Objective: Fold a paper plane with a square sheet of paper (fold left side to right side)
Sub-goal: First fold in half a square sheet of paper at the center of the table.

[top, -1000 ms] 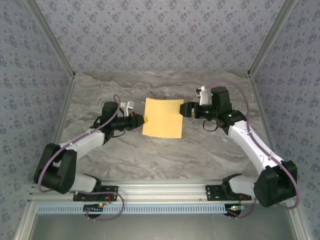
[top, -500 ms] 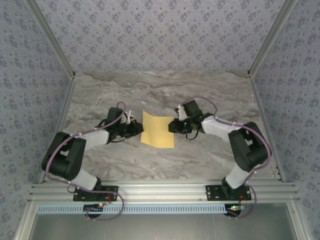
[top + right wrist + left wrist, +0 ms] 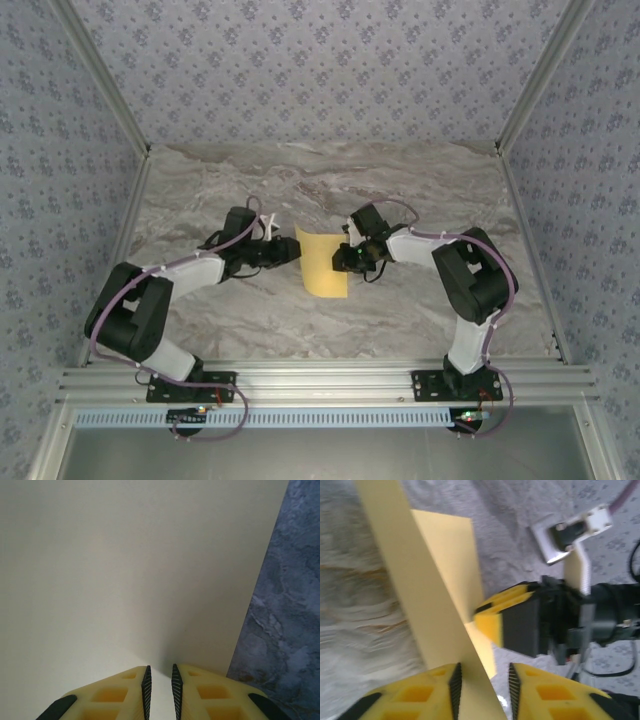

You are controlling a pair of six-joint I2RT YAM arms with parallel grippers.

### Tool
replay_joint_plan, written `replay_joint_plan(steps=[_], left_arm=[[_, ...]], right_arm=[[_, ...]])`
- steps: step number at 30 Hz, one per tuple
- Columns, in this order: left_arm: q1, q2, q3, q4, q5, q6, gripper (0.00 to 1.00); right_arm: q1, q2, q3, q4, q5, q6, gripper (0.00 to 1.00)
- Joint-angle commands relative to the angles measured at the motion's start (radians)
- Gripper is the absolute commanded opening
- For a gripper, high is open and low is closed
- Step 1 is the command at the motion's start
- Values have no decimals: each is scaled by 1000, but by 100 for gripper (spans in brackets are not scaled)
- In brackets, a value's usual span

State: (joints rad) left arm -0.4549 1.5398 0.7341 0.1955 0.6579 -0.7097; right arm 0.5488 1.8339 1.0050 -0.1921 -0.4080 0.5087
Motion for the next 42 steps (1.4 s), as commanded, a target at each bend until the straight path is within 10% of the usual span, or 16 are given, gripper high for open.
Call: replay_joint_plan(steps=[1, 11, 18, 30, 42], left_arm=[[-40, 50, 55, 46, 28, -15, 42], [-101, 171, 120, 85, 33, -38, 49], [-103, 176, 122, 77, 25, -36, 38], [-102, 178, 123, 58, 19, -25, 20], [-102, 141, 126, 22, -9, -14, 24]], right_arm=[[0, 25, -19, -31, 26, 3, 21], [-98, -122, -122, 197, -151, 65, 35], [-162, -170, -174, 410, -270, 174, 51], [-92, 7, -26, 464, -347, 198, 49], [-94, 14, 1, 306, -280, 128, 0]])
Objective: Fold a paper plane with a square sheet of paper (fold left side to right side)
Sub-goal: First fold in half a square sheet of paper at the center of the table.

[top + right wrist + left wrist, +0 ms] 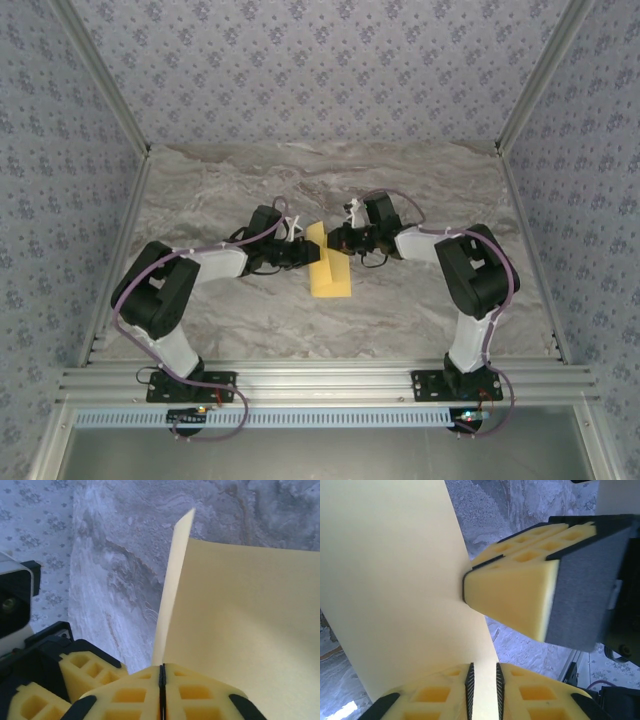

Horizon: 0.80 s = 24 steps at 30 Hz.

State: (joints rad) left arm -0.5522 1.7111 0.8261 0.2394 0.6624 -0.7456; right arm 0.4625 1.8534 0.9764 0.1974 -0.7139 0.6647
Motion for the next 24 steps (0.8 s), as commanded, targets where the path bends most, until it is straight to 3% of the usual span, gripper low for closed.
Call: replay_joint_plan(steps=[1, 4, 6, 10, 24], left_arm=[[-6, -39, 36, -36, -26, 26, 27], [-5, -67, 37, -83, -71, 36, 35], [-5, -81, 47, -144, -126, 49, 48], [-5, -66, 120, -364, -276, 82, 56], [-90, 127, 288, -479, -366, 59, 59]], right_arm=[[-8, -11, 31, -102, 42, -69, 0], [-8, -24, 38, -160, 86, -106, 0], [-10, -32, 41, -195, 117, -127, 0], [-9, -42, 47, -268, 191, -158, 0], [-9, -60, 40, -311, 303, -185, 0]])
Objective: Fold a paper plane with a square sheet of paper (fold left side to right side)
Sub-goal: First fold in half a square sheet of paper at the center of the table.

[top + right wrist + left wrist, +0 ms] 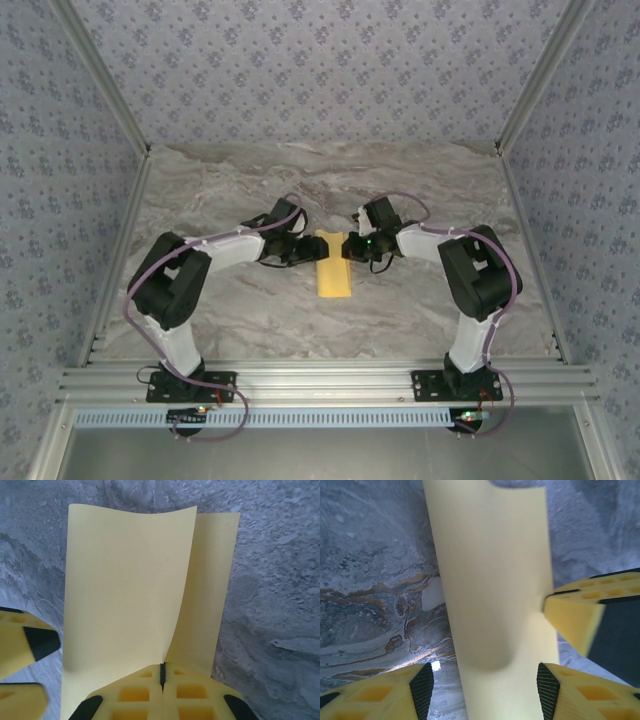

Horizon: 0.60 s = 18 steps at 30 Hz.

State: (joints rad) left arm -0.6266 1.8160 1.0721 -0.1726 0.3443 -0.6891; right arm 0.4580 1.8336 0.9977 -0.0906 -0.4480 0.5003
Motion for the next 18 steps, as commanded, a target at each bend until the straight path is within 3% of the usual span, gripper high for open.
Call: replay_joint_plan(steps=[1, 7, 14, 18], left_arm=[[-18, 26, 46, -70, -55, 1, 59], [-27, 55, 60, -79, -66, -7, 56], [-43, 89, 73, -100, -70, -9, 53], [-50, 100, 86, -112, -71, 1, 53]], right_arm=[[-5, -43, 15, -18, 39, -19, 0], [-4, -40, 13, -19, 37, -22, 2], [-5, -98, -13, -27, 100, -6, 26], [-6, -185, -48, -51, 202, -13, 40]])
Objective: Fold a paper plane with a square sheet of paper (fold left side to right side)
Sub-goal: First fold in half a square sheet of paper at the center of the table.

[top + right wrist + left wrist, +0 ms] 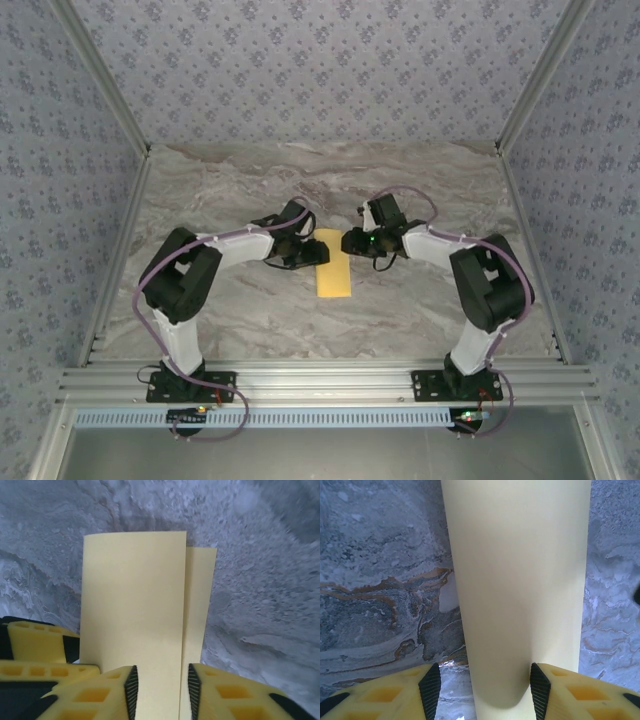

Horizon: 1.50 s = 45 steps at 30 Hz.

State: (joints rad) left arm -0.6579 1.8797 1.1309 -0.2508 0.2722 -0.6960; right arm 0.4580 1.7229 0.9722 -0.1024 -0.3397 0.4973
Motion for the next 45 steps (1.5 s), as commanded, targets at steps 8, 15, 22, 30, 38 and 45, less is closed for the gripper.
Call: replay_joint_plan(steps=[8, 15, 22, 30, 38, 45], left_arm=[[-34, 65, 61, -75, -8, 35, 54], [-43, 92, 97, -117, -14, 61, 56], [-48, 114, 123, -145, -16, 76, 57], [-58, 142, 157, -183, -17, 93, 59], [-59, 162, 178, -201, -16, 95, 60], [-60, 173, 187, -212, -16, 95, 60]], right_arm=[[-18, -258, -108, -95, 252, -29, 57], [-28, -339, -155, -123, 274, -39, 64], [-27, -363, -176, -124, 258, -36, 65], [-26, -367, -178, -126, 260, -40, 66], [-27, -367, -178, -126, 253, -44, 66], [-26, -367, -178, -127, 249, -45, 66]])
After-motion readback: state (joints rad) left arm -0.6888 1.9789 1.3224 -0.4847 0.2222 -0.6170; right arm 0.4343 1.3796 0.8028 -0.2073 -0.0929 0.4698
